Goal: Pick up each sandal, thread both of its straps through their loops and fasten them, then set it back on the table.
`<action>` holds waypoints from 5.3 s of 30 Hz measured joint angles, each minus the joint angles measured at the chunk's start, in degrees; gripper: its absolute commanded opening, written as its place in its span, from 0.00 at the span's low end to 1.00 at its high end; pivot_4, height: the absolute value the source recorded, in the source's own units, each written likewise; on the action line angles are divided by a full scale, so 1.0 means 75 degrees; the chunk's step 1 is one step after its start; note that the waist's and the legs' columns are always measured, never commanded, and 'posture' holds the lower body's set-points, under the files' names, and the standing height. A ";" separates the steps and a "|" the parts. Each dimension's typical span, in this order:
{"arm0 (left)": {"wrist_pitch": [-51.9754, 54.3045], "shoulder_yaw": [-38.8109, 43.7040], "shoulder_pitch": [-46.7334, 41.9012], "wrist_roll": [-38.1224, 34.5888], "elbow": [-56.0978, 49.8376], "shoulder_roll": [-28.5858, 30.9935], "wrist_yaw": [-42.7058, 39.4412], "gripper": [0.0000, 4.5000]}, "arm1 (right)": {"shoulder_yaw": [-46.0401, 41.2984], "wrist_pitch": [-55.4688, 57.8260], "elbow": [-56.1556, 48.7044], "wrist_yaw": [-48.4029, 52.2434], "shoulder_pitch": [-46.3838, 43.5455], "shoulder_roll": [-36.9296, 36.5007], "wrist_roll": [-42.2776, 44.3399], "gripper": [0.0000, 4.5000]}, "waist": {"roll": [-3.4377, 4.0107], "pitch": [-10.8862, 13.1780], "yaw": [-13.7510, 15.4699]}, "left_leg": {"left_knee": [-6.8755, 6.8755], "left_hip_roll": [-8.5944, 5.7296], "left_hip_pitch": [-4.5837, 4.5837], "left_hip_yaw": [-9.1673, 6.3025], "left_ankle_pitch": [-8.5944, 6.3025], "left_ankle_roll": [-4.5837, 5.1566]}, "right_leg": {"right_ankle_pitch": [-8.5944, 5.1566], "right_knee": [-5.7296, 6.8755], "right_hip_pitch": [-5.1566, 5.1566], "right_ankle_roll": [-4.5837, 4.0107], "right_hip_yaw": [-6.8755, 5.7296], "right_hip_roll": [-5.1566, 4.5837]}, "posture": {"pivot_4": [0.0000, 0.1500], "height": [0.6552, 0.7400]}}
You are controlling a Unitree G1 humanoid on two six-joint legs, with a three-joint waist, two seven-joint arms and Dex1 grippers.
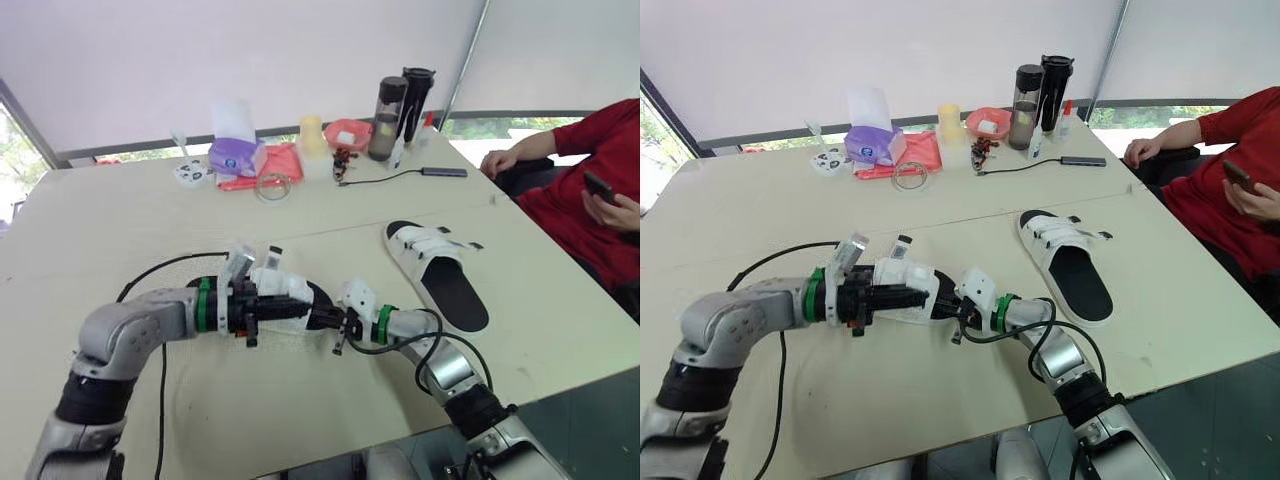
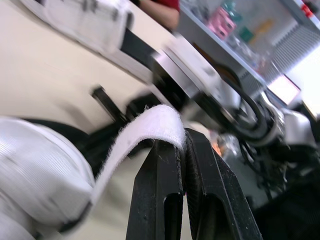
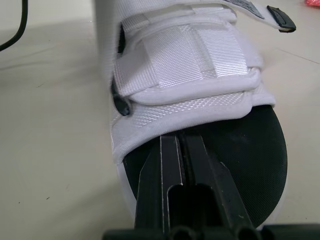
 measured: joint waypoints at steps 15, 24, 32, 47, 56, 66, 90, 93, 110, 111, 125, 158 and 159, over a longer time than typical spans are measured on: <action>-0.0129 0.0231 -0.1323 0.0509 0.1475 -0.0825 0.0969 0.99 | 0.0017 0.0000 0.0000 -0.0060 0.0004 0.0025 0.0000 0.00 | 0.0013 0.0016 -0.0025 | 0.0023 -0.0001 0.0005 -0.0001 -0.0001 -0.0001 | 0.0001 0.0007 0.0018 0.0001 0.0001 0.0000 | 1.00 1.00; -0.0792 0.0325 -0.1911 0.0946 0.2087 -0.0329 0.0284 0.99 | 0.0018 0.0000 0.0000 -0.0078 0.0003 0.0035 0.0000 0.00 | 0.0010 0.0018 -0.0029 | 0.0024 -0.0001 0.0004 0.0002 -0.0001 -0.0001 | 0.0001 0.0007 0.0014 0.0001 0.0000 0.0000 | 1.00 1.00; -0.2926 -0.0885 -0.2293 0.2857 0.3679 0.0016 -0.1210 0.99 | 0.0017 0.0000 0.0008 -0.0077 0.0003 0.0057 0.0000 0.00 | 0.0016 0.0013 -0.0032 | 0.0023 0.0000 -0.0002 0.0003 -0.0001 -0.0001 | 0.0001 0.0009 0.0008 0.0000 0.0001 -0.0001 | 1.00 1.00; -0.3699 -0.1836 -0.3636 0.4300 0.6293 -0.0227 -0.3914 0.99 | 0.0022 -0.0001 0.0065 -0.0171 0.0005 0.0211 0.0000 0.00 | -0.0004 0.0025 -0.0060 | 0.0025 0.0006 0.0009 0.0002 -0.0005 0.0012 | 0.0000 0.0074 -0.0013 0.0000 0.0000 0.0004 | 1.00 1.00; -0.3976 -0.1823 -0.3805 0.4766 0.6716 -0.0483 -0.4271 0.27 | 0.0022 -0.0002 0.0068 -0.0219 0.0023 0.0226 0.0000 0.00 | -0.0006 0.0025 -0.0060 | 0.0026 0.0008 0.0012 0.0002 -0.0005 0.0012 | 0.0000 0.0077 -0.0009 0.0000 0.0000 0.0005 | 1.00 1.00; -0.3952 -0.1773 -0.3805 0.4804 0.6709 -0.0484 -0.4533 0.02 | 0.0022 -0.0002 0.0068 -0.0222 0.0025 0.0225 0.0000 0.00 | -0.0006 0.0025 -0.0059 | 0.0026 0.0008 0.0014 0.0001 -0.0005 0.0012 | 0.0001 0.0079 -0.0008 0.0000 0.0000 0.0005 | 1.00 1.00; -0.4357 -0.0857 -0.4778 0.4901 0.8444 -0.1027 -0.3440 0.02 | -0.0017 -0.0002 0.0068 -0.0270 0.0025 0.0234 0.0000 0.00 | -0.0037 0.0044 -0.0041 | 0.0041 0.0007 0.0013 -0.0002 -0.0004 0.0013 | 0.0002 0.0088 -0.0004 0.0003 0.0000 0.0010 | 1.00 1.00; -0.4833 -0.0861 -0.4846 0.5220 0.9058 -0.1189 -0.2919 0.02 | -0.0018 -0.0002 0.0068 -0.0281 0.0025 0.0236 0.0000 0.00 | -0.0040 0.0046 -0.0039 | 0.0042 0.0007 0.0013 -0.0003 -0.0004 0.0014 | 0.0003 0.0090 -0.0003 0.0005 0.0000 0.0010 | 1.00 1.00; -0.5779 -0.1085 -0.5193 0.6355 1.0023 -0.1372 -0.2708 0.02 | 0.0005 -0.0001 0.0084 -0.0380 0.0043 0.0238 -0.0001 0.00 | -0.0041 0.0043 -0.0035 | 0.0043 0.0007 0.0044 -0.0002 -0.0004 0.0013 | 0.0003 0.0091 0.0030 0.0005 -0.0001 0.0007 | 1.00 1.00; -0.5791 -0.1097 -0.5193 0.6391 1.0023 -0.1372 -0.2715 0.02 | 0.0010 -0.0001 0.0084 -0.0380 0.0043 0.0239 -0.0001 0.00 | -0.0041 0.0043 -0.0038 | 0.0043 0.0007 0.0045 -0.0002 -0.0004 0.0013 | 0.0003 0.0091 0.0030 0.0005 -0.0001 0.0007 | 1.00 1.00; -0.5932 -0.1165 -0.5172 0.6770 1.0136 -0.1254 -0.2575 0.55 | 0.0023 -0.0011 0.0083 -0.0329 0.0041 0.0238 0.0000 0.00 | -0.0043 0.0043 -0.0051 | 0.0039 0.0008 0.0045 -0.0002 -0.0005 0.0013 | 0.0003 0.0092 0.0028 0.0005 -0.0002 0.0008 | 1.00 1.00; -0.0570 0.1186 0.0812 0.2697 -0.0598 0.0598 -0.1150 0.95 | -0.1994 0.3657 -0.5377 -0.0797 0.2641 -0.2325 0.0904 0.00 | -0.0047 0.0288 0.0353 | 0.0050 -0.0070 -0.0164 -0.0033 -0.0007 0.0009 | -0.0005 0.0094 -0.0139 0.0024 0.0056 -0.0020 | 1.00 1.00; -0.0532 0.1188 0.0898 0.2625 -0.0694 0.0496 -0.0977 0.95 | -0.2090 0.3878 -0.5615 -0.0772 0.2678 -0.2437 0.1039 0.00 | -0.0046 0.0298 0.0347 | 0.0052 -0.0060 -0.0164 -0.0030 -0.0007 0.0009 | -0.0007 0.0093 -0.0139 0.0029 0.0056 -0.0013 | 1.00 1.00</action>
